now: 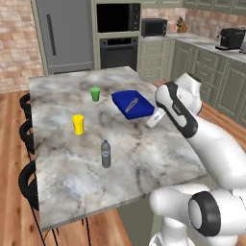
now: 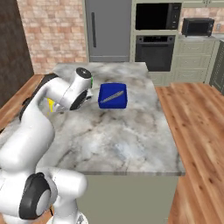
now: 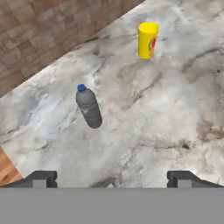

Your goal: Place the drinks on the dining counter in a tight cluster.

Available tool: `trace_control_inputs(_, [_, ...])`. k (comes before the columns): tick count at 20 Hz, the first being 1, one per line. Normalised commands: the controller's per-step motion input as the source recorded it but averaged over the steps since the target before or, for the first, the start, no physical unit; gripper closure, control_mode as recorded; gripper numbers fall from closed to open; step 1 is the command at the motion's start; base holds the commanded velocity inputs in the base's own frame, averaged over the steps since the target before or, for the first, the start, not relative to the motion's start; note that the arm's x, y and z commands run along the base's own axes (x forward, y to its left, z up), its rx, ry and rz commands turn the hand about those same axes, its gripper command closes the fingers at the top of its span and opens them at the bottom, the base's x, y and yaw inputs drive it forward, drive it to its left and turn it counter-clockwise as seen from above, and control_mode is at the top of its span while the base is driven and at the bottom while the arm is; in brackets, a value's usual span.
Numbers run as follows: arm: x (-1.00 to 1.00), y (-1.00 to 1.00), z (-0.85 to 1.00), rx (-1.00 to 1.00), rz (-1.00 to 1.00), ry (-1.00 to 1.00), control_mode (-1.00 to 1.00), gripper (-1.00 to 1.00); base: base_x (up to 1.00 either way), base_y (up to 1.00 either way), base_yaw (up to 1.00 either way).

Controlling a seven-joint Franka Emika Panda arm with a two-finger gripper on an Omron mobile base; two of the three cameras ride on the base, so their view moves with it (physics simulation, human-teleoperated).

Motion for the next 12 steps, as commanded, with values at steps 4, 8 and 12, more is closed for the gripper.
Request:
trace_control_inputs(4, [-0.67,-0.13,0.03,-0.25,-0.54,0.01,-1.0,-1.0,0.0,0.0,0.0])
trace_control_inputs(8, [-0.52,-0.05,0.17,-0.23,-0.64,0.0,-1.0,-1.0,0.0,0.0,0.0])
trace_control_inputs(12, [-0.8,-0.04,0.6,-0.13,-0.54,-0.08,-1.0,-1.0,0.0,0.0,0.0])
